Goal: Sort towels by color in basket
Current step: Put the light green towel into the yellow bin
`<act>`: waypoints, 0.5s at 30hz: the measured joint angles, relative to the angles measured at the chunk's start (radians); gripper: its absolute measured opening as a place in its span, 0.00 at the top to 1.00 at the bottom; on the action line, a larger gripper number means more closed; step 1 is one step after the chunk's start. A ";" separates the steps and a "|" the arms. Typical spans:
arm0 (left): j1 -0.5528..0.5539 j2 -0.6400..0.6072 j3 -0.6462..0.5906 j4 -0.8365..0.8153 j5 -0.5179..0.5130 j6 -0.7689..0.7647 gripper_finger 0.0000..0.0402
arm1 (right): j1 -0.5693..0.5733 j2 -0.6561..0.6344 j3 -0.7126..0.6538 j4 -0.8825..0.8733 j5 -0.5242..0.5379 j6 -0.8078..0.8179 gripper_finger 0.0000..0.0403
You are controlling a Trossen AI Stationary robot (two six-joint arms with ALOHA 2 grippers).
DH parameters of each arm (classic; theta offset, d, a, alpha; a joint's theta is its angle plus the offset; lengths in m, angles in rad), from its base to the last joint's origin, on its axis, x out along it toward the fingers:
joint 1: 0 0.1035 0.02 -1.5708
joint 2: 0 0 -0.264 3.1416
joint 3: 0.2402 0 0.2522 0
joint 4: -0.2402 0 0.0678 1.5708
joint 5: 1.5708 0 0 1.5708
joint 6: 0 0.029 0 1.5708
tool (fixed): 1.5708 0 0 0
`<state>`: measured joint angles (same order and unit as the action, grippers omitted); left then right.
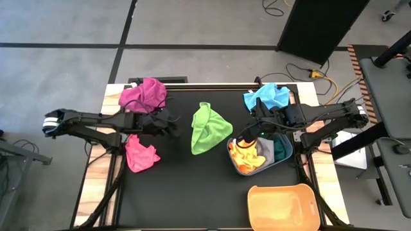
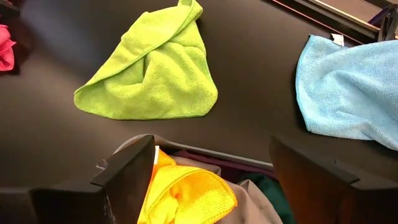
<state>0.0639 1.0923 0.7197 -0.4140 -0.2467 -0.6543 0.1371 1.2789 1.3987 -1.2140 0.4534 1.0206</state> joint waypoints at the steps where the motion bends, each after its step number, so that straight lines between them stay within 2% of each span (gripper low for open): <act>1: 0.000 0.008 0.000 0.019 0.015 -0.013 0.42 | 0.000 0.000 0.000 0.002 0.003 0.000 0.23; 7: -0.002 0.083 0.000 0.105 0.042 -0.148 0.42 | 0.000 0.000 -0.003 0.075 0.019 0.000 0.21; 10: -0.004 0.125 0.000 0.149 0.042 -0.169 0.42 | 0.000 0.000 -0.003 0.170 -0.004 0.005 0.19; 15: -0.004 0.181 0.000 0.207 0.041 -0.218 0.42 | 0.019 -0.006 0.001 0.210 -0.001 -0.226 0.17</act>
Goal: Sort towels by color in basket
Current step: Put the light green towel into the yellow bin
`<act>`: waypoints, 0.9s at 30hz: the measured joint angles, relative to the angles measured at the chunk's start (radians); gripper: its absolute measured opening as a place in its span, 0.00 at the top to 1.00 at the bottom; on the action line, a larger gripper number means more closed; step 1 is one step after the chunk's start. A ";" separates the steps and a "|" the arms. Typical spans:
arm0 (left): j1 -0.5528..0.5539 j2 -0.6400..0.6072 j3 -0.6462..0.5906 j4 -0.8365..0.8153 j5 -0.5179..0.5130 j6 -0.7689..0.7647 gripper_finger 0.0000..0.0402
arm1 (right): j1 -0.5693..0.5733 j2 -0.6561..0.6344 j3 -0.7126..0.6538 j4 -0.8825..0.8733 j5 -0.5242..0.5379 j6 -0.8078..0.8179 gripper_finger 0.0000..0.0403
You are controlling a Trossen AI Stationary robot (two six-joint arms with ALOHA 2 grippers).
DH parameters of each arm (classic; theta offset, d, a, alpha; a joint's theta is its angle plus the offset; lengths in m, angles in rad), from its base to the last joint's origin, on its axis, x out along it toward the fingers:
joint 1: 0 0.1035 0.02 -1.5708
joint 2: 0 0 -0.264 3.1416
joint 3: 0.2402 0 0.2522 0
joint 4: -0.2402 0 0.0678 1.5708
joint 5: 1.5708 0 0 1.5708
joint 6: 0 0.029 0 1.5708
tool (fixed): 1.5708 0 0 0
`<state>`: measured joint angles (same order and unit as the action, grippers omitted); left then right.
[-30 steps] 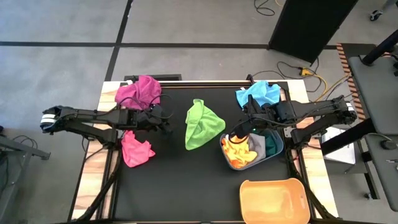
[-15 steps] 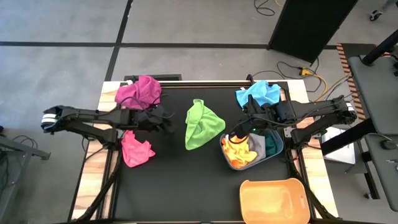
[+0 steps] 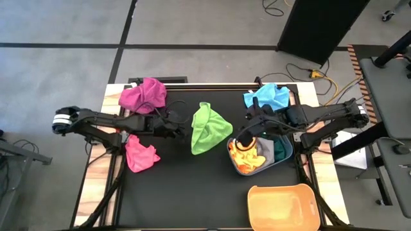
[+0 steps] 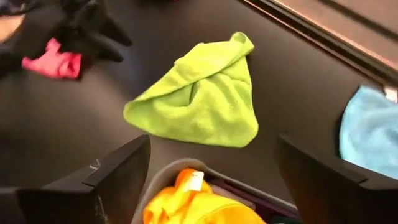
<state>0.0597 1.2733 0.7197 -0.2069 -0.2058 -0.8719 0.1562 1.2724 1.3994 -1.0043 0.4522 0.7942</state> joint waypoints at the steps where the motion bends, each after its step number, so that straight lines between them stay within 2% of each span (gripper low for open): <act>1: 0.000 0.013 0.000 0.015 0.000 -0.016 0.42 | 0.007 -0.005 0.000 -0.004 0.013 -0.012 0.17; 12: -0.008 0.178 0.000 0.191 0.013 -0.109 0.42 | 0.049 -0.072 -0.024 -0.088 0.140 0.016 0.17; 15: -0.007 0.238 0.031 0.216 -0.011 -0.098 0.42 | 0.052 -0.072 -0.026 -0.102 0.151 0.004 0.19; 20: 0.013 0.384 0.162 0.160 -0.066 -0.077 0.42 | 0.077 -0.072 -0.026 -0.101 0.162 -0.021 0.21; 25: 0.070 0.517 0.307 -0.016 -0.073 -0.091 0.42 | 0.125 -0.072 -0.027 -0.161 0.268 0.051 0.23; 27: 0.087 0.556 0.350 -0.062 -0.073 -0.091 0.42 | 0.145 -0.073 -0.027 -0.197 0.281 0.086 0.23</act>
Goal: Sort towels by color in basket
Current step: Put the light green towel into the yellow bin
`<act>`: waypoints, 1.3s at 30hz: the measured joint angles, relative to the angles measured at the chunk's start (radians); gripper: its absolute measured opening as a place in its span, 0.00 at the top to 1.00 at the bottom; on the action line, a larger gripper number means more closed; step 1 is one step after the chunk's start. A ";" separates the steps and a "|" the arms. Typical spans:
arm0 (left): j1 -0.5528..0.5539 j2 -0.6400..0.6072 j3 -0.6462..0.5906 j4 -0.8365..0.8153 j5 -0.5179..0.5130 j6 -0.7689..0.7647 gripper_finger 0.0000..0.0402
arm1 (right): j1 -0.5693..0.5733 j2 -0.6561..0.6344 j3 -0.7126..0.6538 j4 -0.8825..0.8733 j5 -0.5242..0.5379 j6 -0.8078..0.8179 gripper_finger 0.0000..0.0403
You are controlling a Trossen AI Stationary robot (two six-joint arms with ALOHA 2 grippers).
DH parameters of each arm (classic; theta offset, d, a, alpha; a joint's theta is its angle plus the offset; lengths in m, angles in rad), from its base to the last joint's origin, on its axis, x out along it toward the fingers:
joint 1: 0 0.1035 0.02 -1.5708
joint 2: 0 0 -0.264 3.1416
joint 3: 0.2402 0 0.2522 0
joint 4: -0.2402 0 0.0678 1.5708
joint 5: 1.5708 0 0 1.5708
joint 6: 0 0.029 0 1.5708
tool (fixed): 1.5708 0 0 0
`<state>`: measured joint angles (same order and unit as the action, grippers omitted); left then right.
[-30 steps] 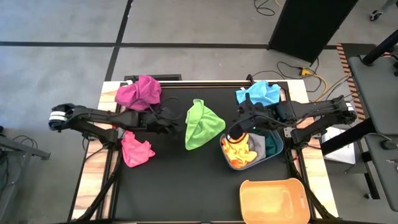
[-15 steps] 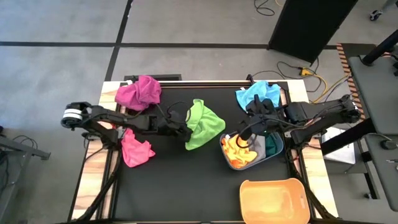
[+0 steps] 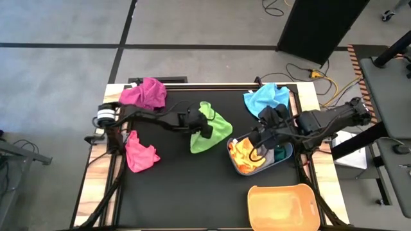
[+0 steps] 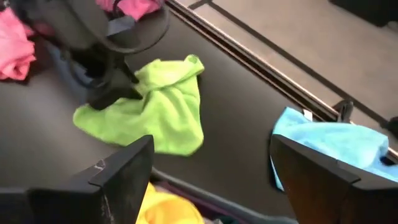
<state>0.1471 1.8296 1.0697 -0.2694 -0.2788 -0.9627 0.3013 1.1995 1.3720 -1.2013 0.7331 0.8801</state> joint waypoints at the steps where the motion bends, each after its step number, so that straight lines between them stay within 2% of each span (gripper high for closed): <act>1: 0.005 0.018 0.018 -0.009 0.001 0.001 0.42 | 0.007 0.000 0.000 -0.012 0.000 0.019 0.23; 11: 0.002 0.183 0.193 -0.209 0.000 0.079 0.43 | 0.022 0.000 -0.010 -0.029 -0.001 0.090 0.20; 14: 0.000 0.211 0.252 -0.273 -0.011 0.111 0.47 | 0.022 0.000 -0.010 -0.029 -0.005 0.083 0.18; 17: 0.001 0.227 0.296 -0.313 -0.008 0.157 0.60 | 0.022 0.000 -0.011 -0.029 -0.008 0.057 0.18; 21: 0.001 0.220 0.309 -0.359 -0.014 0.168 0.91 | 0.022 0.000 -0.011 -0.029 -0.008 0.016 0.17; 23: 0.001 0.201 0.308 -0.383 -0.014 0.169 0.96 | 0.022 0.000 -0.011 -0.028 -0.007 -0.010 0.18; 27: -0.007 0.134 0.305 -0.435 -0.039 0.196 0.97 | 0.022 0.000 -0.021 0.012 0.005 -0.076 0.20; 33: -0.045 -0.028 0.308 -0.423 -0.105 0.273 0.99 | 0.022 0.001 -0.072 0.182 0.024 -0.246 0.23; 39: -0.073 -0.208 0.310 -0.385 -0.117 0.318 0.99 | 0.025 0.001 -0.069 0.287 0.026 -0.376 0.22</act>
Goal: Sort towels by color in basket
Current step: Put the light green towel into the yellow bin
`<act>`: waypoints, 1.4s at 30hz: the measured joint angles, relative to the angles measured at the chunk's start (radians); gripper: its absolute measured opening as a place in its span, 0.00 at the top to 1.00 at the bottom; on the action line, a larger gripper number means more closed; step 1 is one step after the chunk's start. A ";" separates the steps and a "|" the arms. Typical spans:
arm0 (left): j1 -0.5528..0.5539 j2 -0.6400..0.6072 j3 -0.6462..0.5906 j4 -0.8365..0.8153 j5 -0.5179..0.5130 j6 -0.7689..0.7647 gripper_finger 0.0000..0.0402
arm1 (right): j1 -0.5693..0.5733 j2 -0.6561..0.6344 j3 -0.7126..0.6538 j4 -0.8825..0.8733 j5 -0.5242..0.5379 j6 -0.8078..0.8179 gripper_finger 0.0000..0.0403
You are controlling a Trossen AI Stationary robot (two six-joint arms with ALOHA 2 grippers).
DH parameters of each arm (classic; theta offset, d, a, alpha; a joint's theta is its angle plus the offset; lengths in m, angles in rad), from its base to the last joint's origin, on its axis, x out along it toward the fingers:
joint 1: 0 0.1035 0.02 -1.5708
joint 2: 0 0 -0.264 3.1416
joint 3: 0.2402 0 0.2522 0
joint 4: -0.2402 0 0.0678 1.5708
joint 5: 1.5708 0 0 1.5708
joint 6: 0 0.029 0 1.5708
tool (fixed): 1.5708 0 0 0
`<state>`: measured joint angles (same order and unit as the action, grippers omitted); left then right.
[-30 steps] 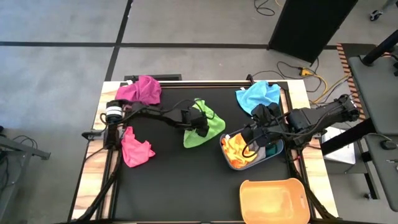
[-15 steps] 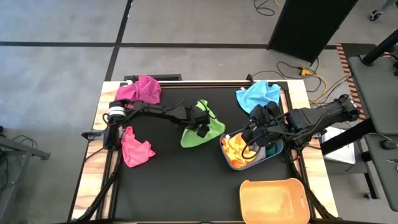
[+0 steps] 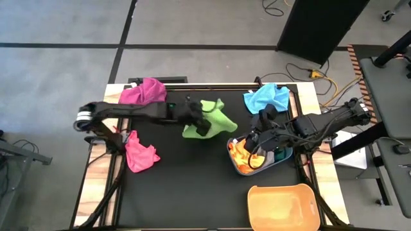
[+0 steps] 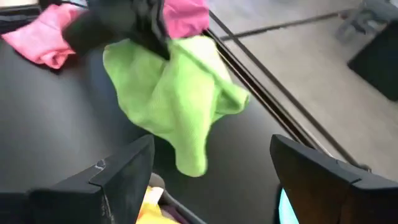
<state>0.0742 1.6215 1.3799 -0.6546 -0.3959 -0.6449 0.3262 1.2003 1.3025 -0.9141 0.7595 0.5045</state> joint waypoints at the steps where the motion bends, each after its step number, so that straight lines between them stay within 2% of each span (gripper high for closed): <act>1: -0.005 -0.031 0.000 -0.001 -0.007 -0.001 0.99 | 0.002 0.000 0.004 0.025 -0.001 -0.027 0.21; 4: -0.017 -0.107 0.000 0.026 -0.033 0.022 0.99 | 0.003 -0.002 0.010 0.122 -0.004 -0.152 0.18; 7: -0.032 -0.156 0.000 0.111 -0.018 0.121 1.00 | 0.001 0.002 0.010 0.243 -0.032 -0.301 0.16; 12: -0.060 -0.182 0.000 0.326 0.190 0.288 1.00 | 0.000 0.019 0.010 0.425 -0.026 -0.474 0.13; 16: -0.070 -0.169 0.001 0.440 0.350 0.321 1.00 | -0.019 0.026 0.010 0.495 -0.017 -0.552 0.14; 22: -0.071 -0.150 0.000 0.551 0.445 0.326 0.99 | -0.043 0.031 0.010 0.499 -0.026 -0.500 0.21; 28: -0.071 -0.150 0.000 0.556 0.449 0.333 0.96 | -0.045 0.034 0.012 0.501 -0.035 -0.444 0.40; 35: -0.071 -0.135 0.000 0.579 0.423 0.349 0.94 | -0.049 0.034 0.016 0.499 -0.058 -0.400 0.75; 38: -0.066 -0.143 0.012 0.495 0.393 0.375 0.91 | -0.043 0.032 0.035 0.493 -0.094 -0.398 0.92; 42: -0.058 -0.164 0.107 0.292 0.384 0.381 0.80 | -0.027 0.032 0.089 0.443 -0.173 -0.332 0.95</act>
<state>0.0165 1.4574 1.4870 -0.3626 -0.0115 -0.2639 0.2996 1.2324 1.3910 -0.4711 0.5869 0.1720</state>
